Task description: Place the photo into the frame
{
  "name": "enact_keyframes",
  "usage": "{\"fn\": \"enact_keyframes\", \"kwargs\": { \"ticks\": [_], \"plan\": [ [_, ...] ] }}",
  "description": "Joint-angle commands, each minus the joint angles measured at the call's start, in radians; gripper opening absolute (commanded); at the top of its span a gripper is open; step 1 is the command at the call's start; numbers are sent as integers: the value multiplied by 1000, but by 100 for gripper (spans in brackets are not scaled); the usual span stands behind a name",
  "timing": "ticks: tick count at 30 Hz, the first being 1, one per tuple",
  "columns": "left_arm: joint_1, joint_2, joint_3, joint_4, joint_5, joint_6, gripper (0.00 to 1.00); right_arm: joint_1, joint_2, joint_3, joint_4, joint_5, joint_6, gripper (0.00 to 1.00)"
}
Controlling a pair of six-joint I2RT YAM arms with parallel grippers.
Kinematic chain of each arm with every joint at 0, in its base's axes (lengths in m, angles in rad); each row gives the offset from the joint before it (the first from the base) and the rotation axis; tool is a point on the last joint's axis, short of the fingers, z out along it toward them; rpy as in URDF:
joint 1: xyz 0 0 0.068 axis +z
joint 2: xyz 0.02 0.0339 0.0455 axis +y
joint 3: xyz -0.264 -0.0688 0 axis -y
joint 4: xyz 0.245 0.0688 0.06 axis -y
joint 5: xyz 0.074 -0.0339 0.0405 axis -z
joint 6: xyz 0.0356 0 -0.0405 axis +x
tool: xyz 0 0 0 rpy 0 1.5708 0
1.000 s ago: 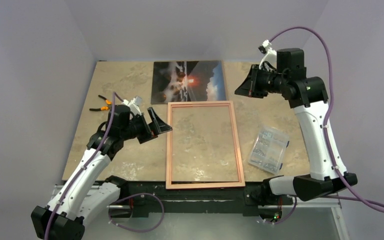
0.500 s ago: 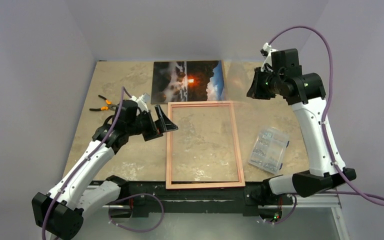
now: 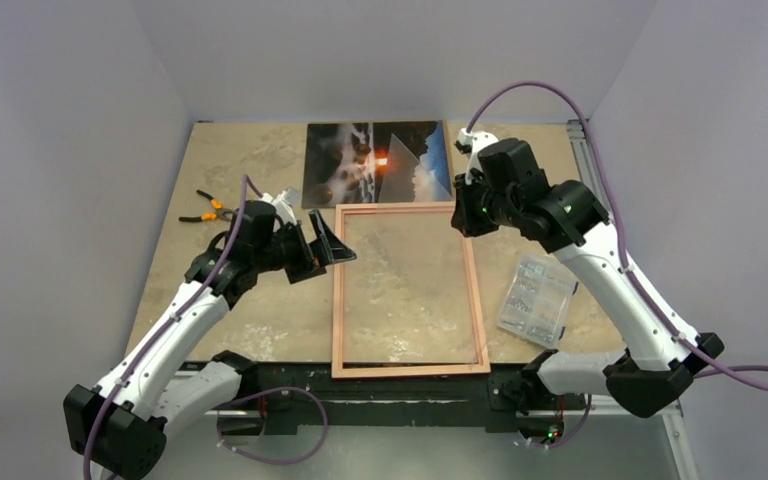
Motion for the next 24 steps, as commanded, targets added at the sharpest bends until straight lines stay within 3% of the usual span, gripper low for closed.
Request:
{"fn": "enact_keyframes", "kwargs": {
  "ticks": [1, 8, 16, 24],
  "plan": [
    [-3, -33, -6, 28, -22, -39, 100, 78, -59, -89, 116, 57, 21, 0],
    [-3, -71, -17, 61, -25, -98, 100, 238, -75, -191, 184, 143, 31, 0],
    [-2, -124, -50, 175, -7, -212, 100, 325, -114, -269, 278, 120, 16, 1],
    [-17, -105, -97, 430, 30, -364, 100, 384, -94, -315, 351, 115, 37, 2]
  ]
}}
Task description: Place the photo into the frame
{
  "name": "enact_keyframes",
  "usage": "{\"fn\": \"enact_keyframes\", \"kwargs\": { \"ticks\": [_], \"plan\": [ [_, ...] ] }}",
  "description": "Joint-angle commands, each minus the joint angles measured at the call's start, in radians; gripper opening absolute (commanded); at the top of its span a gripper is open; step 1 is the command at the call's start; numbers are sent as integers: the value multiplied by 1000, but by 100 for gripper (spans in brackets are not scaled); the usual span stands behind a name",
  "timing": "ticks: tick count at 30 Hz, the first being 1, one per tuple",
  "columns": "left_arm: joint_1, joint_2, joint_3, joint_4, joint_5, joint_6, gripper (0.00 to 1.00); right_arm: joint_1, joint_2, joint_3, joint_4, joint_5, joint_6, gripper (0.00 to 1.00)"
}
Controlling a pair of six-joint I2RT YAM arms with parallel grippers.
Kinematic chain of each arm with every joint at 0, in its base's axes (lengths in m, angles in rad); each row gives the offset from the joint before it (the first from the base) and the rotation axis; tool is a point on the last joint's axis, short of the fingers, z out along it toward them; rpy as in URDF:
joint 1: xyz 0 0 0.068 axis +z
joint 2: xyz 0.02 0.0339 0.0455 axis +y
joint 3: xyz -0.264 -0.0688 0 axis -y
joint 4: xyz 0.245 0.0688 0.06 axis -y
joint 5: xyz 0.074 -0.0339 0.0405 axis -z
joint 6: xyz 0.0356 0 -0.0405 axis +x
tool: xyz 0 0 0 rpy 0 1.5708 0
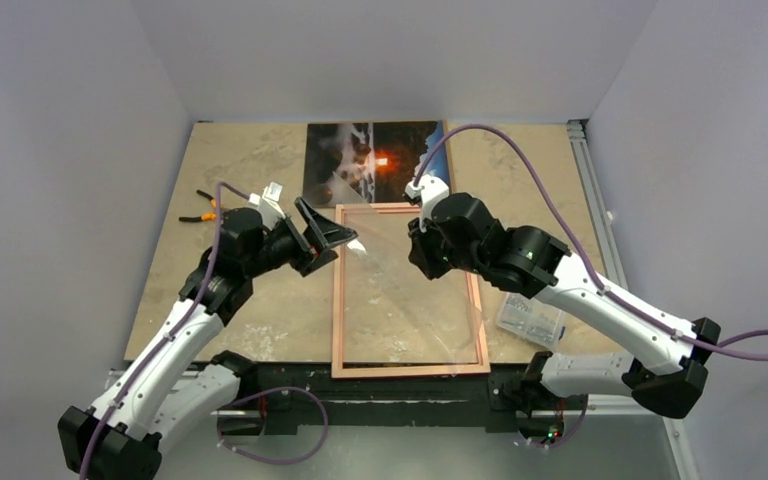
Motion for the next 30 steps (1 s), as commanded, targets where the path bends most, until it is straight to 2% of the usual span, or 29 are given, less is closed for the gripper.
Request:
{"fn": "enact_keyframes", "kwargs": {
  "ticks": [1, 11, 20, 26, 30],
  "plan": [
    [-25, 30, 10, 182, 25, -98, 100, 33, 13, -12, 69, 13, 21, 1],
    [-132, 149, 200, 113, -58, -108, 100, 94, 13, 3, 63, 139, 33, 3],
    [-195, 264, 431, -297, -151, 47, 94, 194, 55, 46, 40, 276, 22, 5],
    [-204, 230, 423, -404, -197, 67, 92, 284, 95, 73, 39, 373, 20, 6],
    [-204, 158, 354, -413, -221, 43, 90, 374, 153, 97, 33, 437, 27, 9]
  ]
}}
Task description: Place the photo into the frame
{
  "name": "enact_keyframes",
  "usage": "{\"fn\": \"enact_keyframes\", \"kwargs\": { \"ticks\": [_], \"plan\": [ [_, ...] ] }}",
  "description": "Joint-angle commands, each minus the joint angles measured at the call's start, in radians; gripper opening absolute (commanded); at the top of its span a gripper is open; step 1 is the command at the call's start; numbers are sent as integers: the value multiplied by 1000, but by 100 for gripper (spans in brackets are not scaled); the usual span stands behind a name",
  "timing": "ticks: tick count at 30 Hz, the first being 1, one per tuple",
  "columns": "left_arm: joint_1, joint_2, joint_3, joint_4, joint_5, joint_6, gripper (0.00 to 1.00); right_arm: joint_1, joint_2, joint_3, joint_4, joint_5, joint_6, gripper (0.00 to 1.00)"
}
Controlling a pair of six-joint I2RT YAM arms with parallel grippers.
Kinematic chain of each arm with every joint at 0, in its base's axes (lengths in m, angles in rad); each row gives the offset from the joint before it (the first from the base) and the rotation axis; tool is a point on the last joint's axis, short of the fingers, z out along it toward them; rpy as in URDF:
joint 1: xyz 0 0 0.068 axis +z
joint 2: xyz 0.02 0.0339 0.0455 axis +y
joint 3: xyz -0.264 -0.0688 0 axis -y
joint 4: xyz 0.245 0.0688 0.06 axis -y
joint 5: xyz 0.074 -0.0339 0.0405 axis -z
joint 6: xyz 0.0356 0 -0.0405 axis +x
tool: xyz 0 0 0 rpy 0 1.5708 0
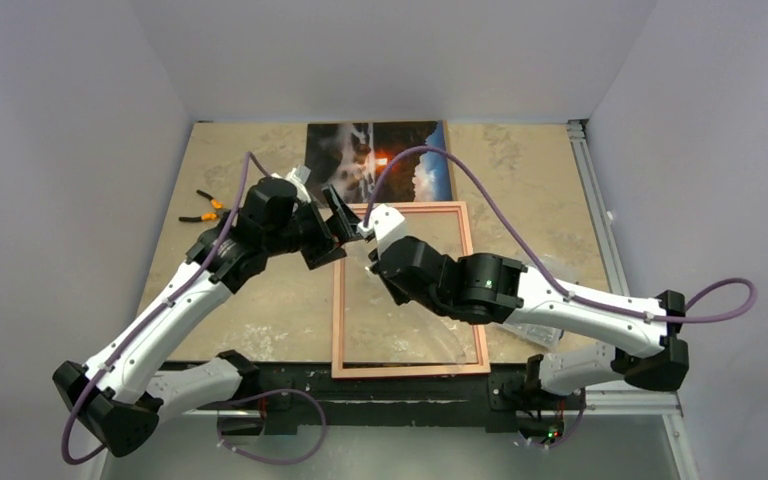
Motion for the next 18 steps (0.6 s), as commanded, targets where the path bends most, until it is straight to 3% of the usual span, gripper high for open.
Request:
{"fn": "enact_keyframes", "kwargs": {
  "ticks": [1, 6, 10, 15, 18],
  "plan": [
    [-5, -103, -65, -41, -45, -1, 89, 90, 63, 58, -11, 123, 12, 10],
    [-6, -193, -177, -38, -54, -41, 81, 137, 121, 81, -7, 132, 49, 18],
    [-7, -263, -257, -8, -66, -81, 65, 150, 124, 77, 37, 67, 67, 32],
    [-7, -342, -316, -14, -106, -103, 48, 149, 71, 34, 133, -26, 81, 57],
    [-5, -374, -353, 7, -125, -117, 30, 148, 40, 3, 194, -117, 112, 67]
  ]
}}
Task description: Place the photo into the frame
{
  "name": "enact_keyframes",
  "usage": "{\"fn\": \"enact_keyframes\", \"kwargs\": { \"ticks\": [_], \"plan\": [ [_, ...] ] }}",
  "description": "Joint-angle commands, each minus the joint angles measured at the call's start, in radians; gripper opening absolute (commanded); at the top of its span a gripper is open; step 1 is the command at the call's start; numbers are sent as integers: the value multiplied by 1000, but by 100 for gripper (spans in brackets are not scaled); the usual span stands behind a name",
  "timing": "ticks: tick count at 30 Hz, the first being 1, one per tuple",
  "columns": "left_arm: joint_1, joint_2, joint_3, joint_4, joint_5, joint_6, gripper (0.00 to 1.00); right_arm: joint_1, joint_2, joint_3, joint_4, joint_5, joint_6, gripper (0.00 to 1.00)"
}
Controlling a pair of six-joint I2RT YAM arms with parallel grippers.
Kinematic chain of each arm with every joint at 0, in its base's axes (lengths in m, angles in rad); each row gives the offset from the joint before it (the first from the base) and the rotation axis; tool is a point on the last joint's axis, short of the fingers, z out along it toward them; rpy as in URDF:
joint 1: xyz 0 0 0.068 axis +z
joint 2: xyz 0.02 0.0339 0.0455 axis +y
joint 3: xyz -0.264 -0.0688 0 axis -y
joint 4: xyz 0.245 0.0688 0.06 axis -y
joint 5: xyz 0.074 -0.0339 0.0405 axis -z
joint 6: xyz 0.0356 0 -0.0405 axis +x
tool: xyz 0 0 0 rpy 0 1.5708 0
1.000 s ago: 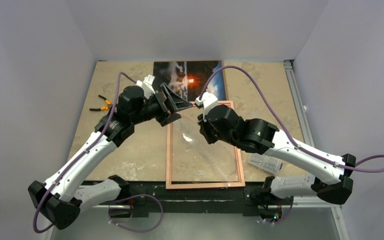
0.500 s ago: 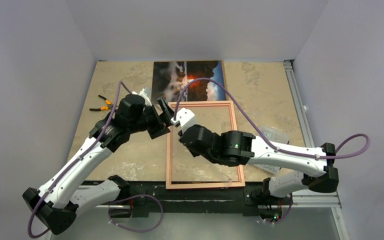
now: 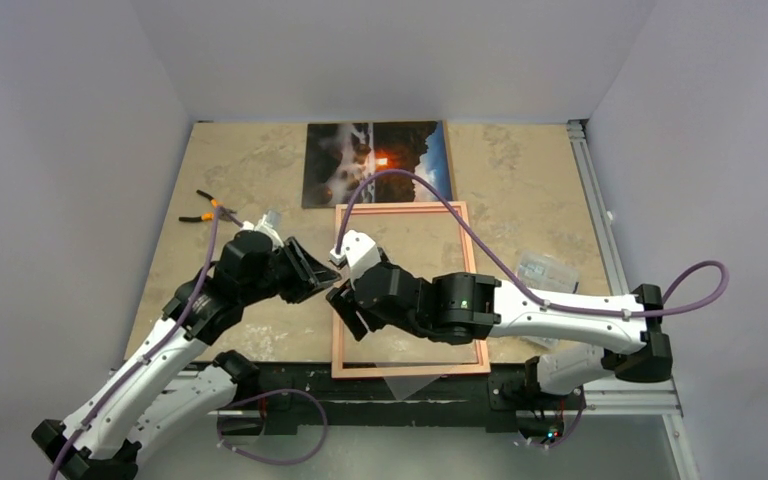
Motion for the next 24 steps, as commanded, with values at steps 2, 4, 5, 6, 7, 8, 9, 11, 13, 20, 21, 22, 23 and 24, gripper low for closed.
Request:
{"fn": "enact_keyframes", "kwargs": {
  "ticks": [2, 4, 5, 6, 7, 8, 9, 11, 13, 20, 21, 22, 23, 24],
  "plan": [
    [-2, -56, -49, 39, -57, -37, 20, 2, -78, -30, 134, -132, 52, 70],
    [-2, -65, -49, 19, -79, -33, 14, 1, -86, -25, 136, -139, 58, 74],
    [-2, -70, -49, 15, -86, -28, 13, -2, -89, -22, 135, -141, 60, 75],
    [-2, -72, -49, 11, -93, -24, 11, -5, -92, -20, 131, -144, 62, 77],
    [-2, -77, -49, 10, -96, -20, 9, -12, -94, -17, 128, -150, 66, 78],
    [-2, -80, -48, 11, -100, -11, 6, -25, -98, -16, 124, -159, 71, 78],
    [-2, -84, -45, 9, -105, -4, 3, -39, -101, -15, 122, -185, 79, 79],
    [-1, -95, -35, 5, -113, 12, 0, -93, -109, -21, 120, -254, 101, 79],
    [-2, -114, -25, 21, -114, 35, 0, -168, -127, -46, 135, -360, 120, 80],
    [-2, -160, 48, 131, -45, 159, 0, -456, -224, -152, 151, -589, 109, 87],
    [-2, -160, 60, 140, -31, 173, 0, -504, -243, -164, 148, -619, 99, 90],
    [-2, -160, 71, 150, -17, 186, 0, -547, -262, -178, 147, -646, 91, 95],
    [-2, -161, 79, 158, -4, 194, 0, -591, -283, -194, 147, -671, 84, 98],
    [-2, -164, 82, 174, 8, 199, 0, -650, -302, -210, 151, -704, 76, 98]
  ]
}}
